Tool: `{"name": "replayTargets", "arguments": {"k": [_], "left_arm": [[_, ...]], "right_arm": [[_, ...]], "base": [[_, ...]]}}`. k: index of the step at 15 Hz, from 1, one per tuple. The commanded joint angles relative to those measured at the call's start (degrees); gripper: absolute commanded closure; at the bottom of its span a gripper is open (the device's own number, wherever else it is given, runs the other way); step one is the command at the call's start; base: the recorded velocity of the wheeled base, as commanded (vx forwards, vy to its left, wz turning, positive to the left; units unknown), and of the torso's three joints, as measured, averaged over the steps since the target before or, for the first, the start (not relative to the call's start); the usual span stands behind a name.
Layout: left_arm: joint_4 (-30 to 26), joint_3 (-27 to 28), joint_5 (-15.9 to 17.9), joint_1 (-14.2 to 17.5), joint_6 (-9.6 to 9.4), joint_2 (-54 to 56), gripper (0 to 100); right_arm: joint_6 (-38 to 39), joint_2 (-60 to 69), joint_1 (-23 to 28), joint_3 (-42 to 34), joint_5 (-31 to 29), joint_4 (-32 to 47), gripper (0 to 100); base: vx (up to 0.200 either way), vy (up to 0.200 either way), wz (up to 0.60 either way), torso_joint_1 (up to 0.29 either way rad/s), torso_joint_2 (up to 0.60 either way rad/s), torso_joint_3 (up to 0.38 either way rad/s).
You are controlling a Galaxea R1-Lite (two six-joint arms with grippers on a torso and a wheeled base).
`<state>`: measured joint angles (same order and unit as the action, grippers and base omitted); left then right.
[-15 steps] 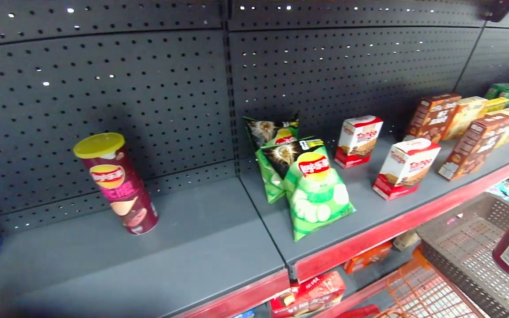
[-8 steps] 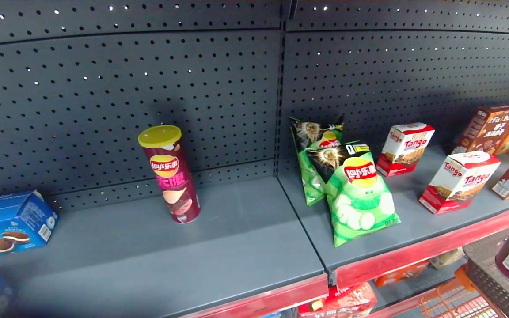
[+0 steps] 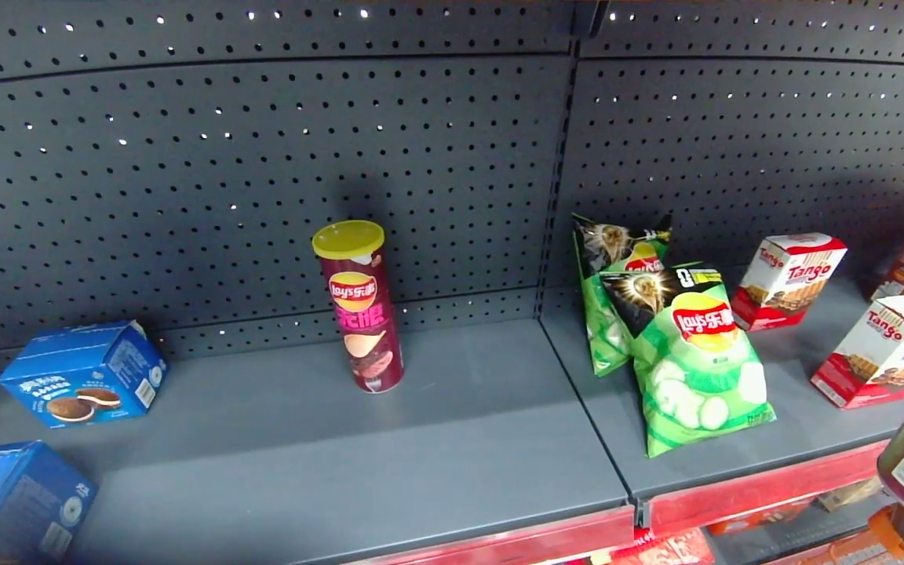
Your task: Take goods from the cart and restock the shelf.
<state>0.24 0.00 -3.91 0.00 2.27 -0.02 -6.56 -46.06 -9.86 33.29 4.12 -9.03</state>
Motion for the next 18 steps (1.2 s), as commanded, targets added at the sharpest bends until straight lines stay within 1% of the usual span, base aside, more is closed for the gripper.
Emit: {"name": "replayTargets", "arguments": {"k": [1,2,7,8,12,16,17,18], "left_arm": [[0.02,0.0,-0.04,0.0,0.02,0.02,0],[0.02,0.0,-0.04,0.0,0.02,0.02,0],[0.02,0.0,-0.04,0.0,0.02,0.02,0],[0.02,0.0,-0.04,0.0,0.02,0.02,0],[0.02,0.0,-0.04,0.0,0.02,0.02,0],[0.02,0.0,-0.04,0.0,0.02,0.02,0],[0.02,0.0,-0.04,0.0,0.02,0.02,0],[0.02,0.0,-0.04,0.0,0.02,0.02,0]], "right_arm": [[0.05,0.35,-1.12,0.11,0.63,-0.11,100],[0.14,0.44,-1.12,0.11,1.42,-0.2,100],[-0.12,2.9,-0.51,-0.07,1.24,-0.02,100],[-0.12,2.9,-0.6,0.02,1.15,-0.11,100],[0.14,2.81,-0.42,-0.95,1.86,-0.28,100],[0.23,3.87,-4.46,-2.79,1.86,-1.43,100],[0.14,3.87,-6.4,-3.5,1.77,-1.51,100],[0.14,3.78,-6.49,-3.5,1.77,-1.51,100]], "base": [[0.0,0.0,0.0,0.0,0.0,0.0],[0.0,0.0,0.0,0.0,0.0,0.0],[0.0,0.0,0.0,0.0,0.0,0.0],[0.0,0.0,0.6,-0.002,0.01,0.002],[0.0,0.0,0.0,0.0,0.0,0.0],[0.0,0.0,0.0,0.0,0.0,0.0],[0.0,0.0,0.0,0.0,0.0,0.0],[0.0,0.0,0.0,0.0,0.0,0.0]]}}
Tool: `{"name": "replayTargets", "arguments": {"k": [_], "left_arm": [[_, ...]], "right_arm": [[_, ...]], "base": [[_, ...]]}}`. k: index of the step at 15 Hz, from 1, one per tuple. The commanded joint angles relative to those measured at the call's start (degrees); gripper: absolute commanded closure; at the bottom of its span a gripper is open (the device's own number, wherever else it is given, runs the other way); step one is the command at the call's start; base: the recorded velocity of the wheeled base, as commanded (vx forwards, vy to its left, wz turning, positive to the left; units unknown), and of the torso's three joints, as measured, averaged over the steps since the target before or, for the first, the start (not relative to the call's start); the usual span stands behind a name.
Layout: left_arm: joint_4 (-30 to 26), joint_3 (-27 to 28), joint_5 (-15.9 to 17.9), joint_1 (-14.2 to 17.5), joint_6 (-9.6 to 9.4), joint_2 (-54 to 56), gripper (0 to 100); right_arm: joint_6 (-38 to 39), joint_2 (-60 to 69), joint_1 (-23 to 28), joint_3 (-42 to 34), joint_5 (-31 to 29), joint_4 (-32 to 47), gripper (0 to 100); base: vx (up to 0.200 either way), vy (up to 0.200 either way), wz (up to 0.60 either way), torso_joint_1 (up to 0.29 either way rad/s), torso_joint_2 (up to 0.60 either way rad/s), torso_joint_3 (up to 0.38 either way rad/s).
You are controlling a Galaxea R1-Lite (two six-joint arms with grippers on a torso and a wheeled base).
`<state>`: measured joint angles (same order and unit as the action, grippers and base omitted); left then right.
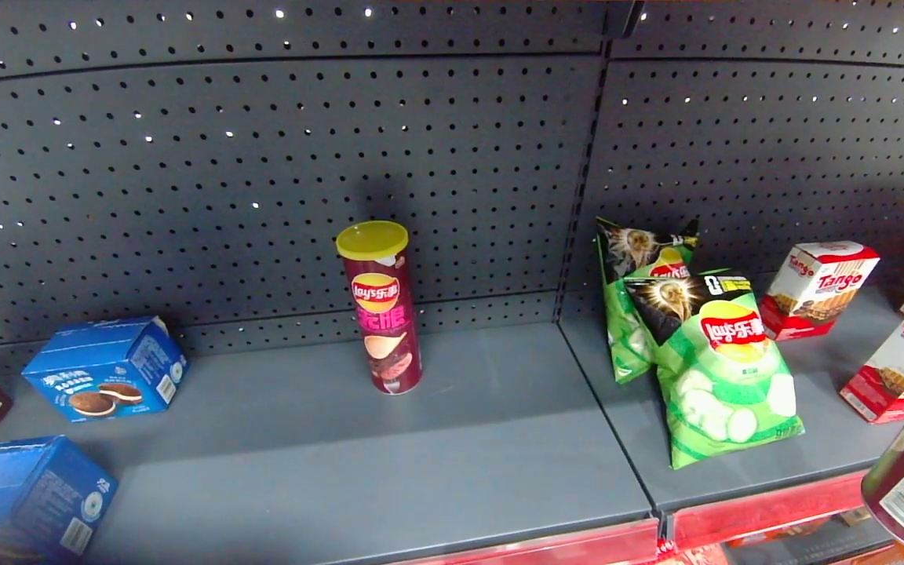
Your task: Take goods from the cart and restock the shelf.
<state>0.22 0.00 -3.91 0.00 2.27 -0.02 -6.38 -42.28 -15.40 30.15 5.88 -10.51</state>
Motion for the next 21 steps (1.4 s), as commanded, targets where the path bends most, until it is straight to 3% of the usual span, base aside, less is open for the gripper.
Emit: {"name": "replayTargets", "arguments": {"k": [1,3,5,11,21], "left_arm": [[0.04,0.0,-0.04,0.0,0.02,0.02,0],[0.04,0.0,-0.04,0.0,0.02,0.02,0],[0.04,0.0,-0.04,0.0,0.02,0.02,0],[0.04,0.0,-0.04,0.0,0.02,0.02,0],[-0.04,0.09,1.19,-0.35,-0.25,-2.61,0]], "right_arm": [[-0.83,-0.26,-1.39,-0.18,0.01,-1.01,100],[-1.45,-1.23,-3.59,0.44,0.01,-1.97,100],[2.95,-2.11,-6.93,2.02,0.28,-4.17,100],[5.5,-8.08,-7.28,7.12,2.47,-4.7,100],[5.32,-10.19,-5.26,5.45,2.03,-4.35,100]], "base": [[0.0,0.0,0.0,0.0,0.0,0.0],[0.0,0.0,0.0,0.0,0.0,0.0],[0.0,0.0,0.0,0.0,0.0,0.0],[0.0,0.0,0.0,0.0,0.0,0.0],[0.0,0.0,0.0,0.0,0.0,0.0]]}}
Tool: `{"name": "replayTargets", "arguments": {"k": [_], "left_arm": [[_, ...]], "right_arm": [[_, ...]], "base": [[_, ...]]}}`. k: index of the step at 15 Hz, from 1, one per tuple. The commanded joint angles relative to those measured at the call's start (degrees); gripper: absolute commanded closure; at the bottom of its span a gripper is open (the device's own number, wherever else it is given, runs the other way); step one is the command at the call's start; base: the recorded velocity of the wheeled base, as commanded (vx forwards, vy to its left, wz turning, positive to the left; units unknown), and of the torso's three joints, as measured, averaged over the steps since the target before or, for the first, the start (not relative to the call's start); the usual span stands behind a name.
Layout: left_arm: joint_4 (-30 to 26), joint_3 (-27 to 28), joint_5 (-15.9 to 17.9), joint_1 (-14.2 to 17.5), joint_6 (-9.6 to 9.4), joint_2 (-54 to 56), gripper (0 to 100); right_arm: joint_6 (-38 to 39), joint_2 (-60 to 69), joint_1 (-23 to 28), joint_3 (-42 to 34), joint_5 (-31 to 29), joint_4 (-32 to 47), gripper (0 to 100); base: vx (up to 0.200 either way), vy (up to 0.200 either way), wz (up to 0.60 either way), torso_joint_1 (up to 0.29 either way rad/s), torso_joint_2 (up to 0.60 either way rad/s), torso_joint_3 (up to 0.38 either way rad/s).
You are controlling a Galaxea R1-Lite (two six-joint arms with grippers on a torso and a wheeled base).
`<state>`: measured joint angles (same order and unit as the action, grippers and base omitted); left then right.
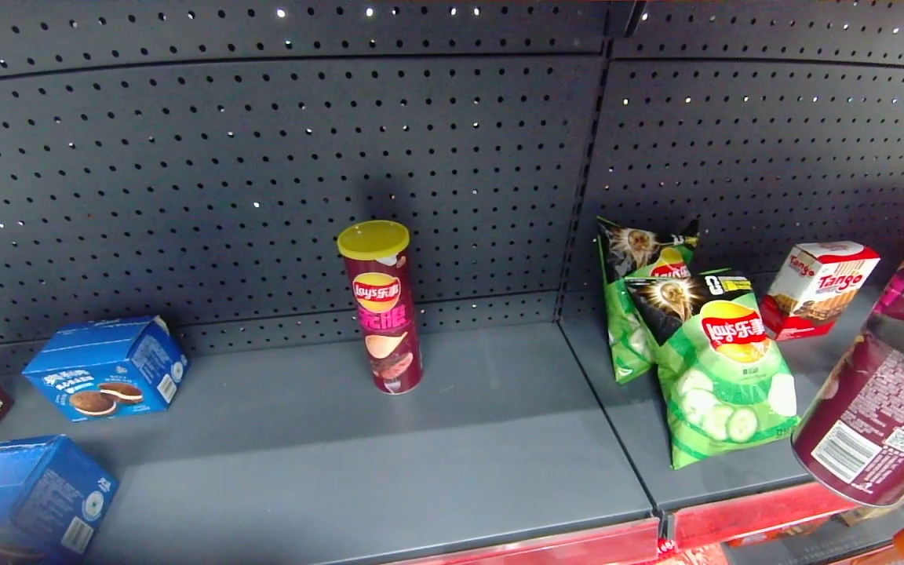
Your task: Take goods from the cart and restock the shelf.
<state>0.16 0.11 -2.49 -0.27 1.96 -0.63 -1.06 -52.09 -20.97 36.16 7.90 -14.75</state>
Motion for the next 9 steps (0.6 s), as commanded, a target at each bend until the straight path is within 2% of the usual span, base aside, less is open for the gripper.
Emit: {"name": "replayTargets", "arguments": {"k": [1,3,4,5,6,9], "left_arm": [[0.02,-0.02,-0.5,0.44,0.06,-3.94,0],[0.19,1.38,-0.59,0.88,-3.9,-5.08,0],[-1.13,6.92,-0.41,0.09,-8.64,-9.21,0],[-1.65,9.56,-0.24,-0.43,-9.26,-11.06,0],[-1.83,14.92,0.11,-1.58,-10.4,-15.36,0],[-0.16,22.48,1.34,-2.02,-10.66,-24.94,0]], "right_arm": [[-0.43,-0.29,0.58,-1.0,0.01,-0.1,100],[-1.4,-0.29,0.75,-0.74,-0.08,-0.1,100],[-1.4,-0.38,1.72,-0.56,0.01,-0.1,100],[-1.4,-0.38,1.81,-0.65,0.01,-0.1,100],[-1.4,-0.56,1.81,-0.39,0.01,-0.19,100],[-1.4,-0.82,1.98,0.76,-0.08,-0.1,100]], "base": [[0.0,0.0,0.0,0.0,0.0,0.0],[0.0,0.0,0.0,0.0,0.0,0.0],[0.0,0.0,0.0,0.0,0.0,0.0],[0.0,0.0,0.0,0.0,0.0,0.0],[0.0,0.0,0.0,0.0,0.0,0.0],[0.0,0.0,0.0,0.0,0.0,0.0]]}}
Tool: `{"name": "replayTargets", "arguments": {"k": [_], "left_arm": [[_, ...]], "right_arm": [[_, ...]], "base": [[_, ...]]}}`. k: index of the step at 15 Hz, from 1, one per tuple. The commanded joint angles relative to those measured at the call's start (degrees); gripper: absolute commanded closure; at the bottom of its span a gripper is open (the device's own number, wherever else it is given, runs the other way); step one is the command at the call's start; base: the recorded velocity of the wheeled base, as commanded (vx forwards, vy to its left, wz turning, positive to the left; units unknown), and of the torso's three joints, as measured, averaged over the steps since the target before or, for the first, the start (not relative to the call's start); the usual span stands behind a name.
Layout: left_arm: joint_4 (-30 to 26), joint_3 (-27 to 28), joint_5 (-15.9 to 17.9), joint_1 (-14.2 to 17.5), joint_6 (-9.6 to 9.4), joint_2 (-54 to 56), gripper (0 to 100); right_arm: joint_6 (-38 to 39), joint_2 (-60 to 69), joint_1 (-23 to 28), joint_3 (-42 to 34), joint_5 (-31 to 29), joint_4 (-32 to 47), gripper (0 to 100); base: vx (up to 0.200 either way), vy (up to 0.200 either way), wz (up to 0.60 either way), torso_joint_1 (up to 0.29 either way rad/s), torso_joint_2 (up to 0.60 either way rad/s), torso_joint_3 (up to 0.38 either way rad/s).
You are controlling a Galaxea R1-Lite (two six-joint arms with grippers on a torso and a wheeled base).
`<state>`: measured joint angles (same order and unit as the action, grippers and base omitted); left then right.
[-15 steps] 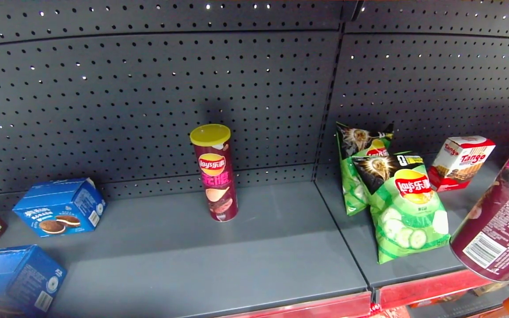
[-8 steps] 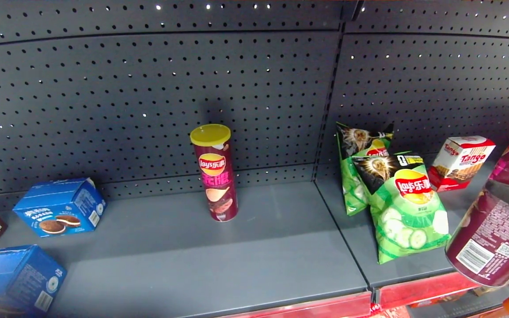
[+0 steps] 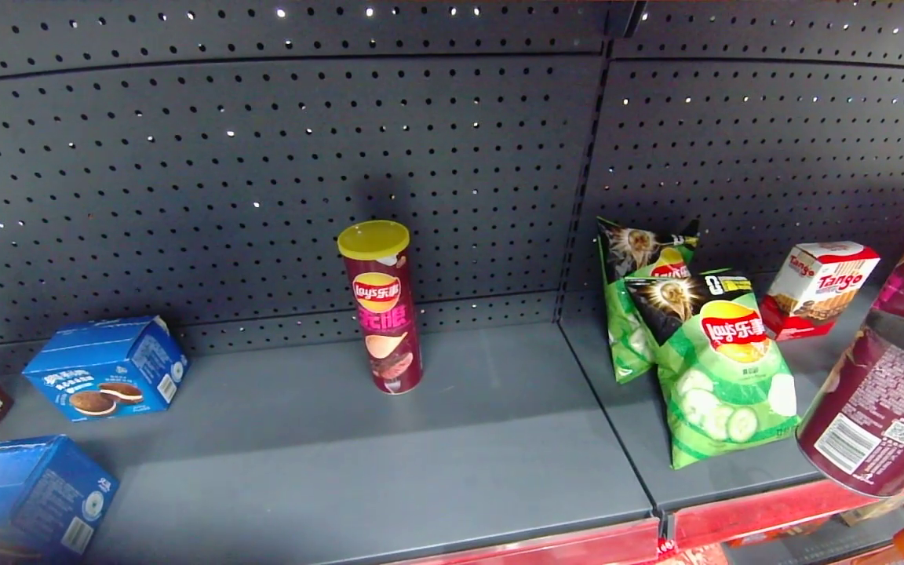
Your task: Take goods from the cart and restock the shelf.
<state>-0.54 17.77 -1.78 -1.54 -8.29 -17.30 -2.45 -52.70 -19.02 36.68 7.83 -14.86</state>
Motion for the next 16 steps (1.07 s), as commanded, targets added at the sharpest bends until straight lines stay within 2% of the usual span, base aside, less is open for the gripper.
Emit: {"name": "replayTargets", "arguments": {"k": [1,4,6,9,12,14,16], "left_arm": [[1.94,7.27,1.43,-0.84,-0.32,-12.14,0],[1.24,11.32,4.33,-1.72,-0.32,-19.26,0],[1.06,13.6,7.76,-2.68,-0.15,-23.31,0],[0.8,16.68,12.24,-4.53,3.46,-29.2,0],[-1.49,20.28,14.88,-8.04,5.74,-33.77,0],[-1.05,21.78,16.98,-9.19,6.88,-36.75,0],[1.33,22.39,17.16,-8.92,6.8,-41.68,0]], "right_arm": [[-0.01,-0.21,0.03,0.41,0.0,0.01,100],[-0.1,-0.21,0.82,0.32,0.0,-0.08,100],[-0.01,-0.21,0.91,0.32,0.0,-0.08,100],[-0.1,-0.47,2.23,0.23,0.08,-0.08,100],[-0.1,-0.47,2.41,0.58,0.08,-0.17,100],[-0.1,-0.39,2.41,0.5,0.08,-0.17,100],[-0.1,-0.47,2.41,0.5,0.08,-0.17,100]], "base": [[0.0,0.0,0.0,0.0,0.0,0.0],[0.0,0.0,0.0,0.0,0.0,0.0],[0.0,0.0,0.0,0.0,0.0,0.0],[0.0,0.0,0.0,0.0,0.0,0.0],[0.0,0.0,0.0,0.0,0.0,0.0],[0.0,0.0,0.0,0.0,0.0,0.0],[0.0,0.0,0.0,0.0,0.0,0.0]]}}
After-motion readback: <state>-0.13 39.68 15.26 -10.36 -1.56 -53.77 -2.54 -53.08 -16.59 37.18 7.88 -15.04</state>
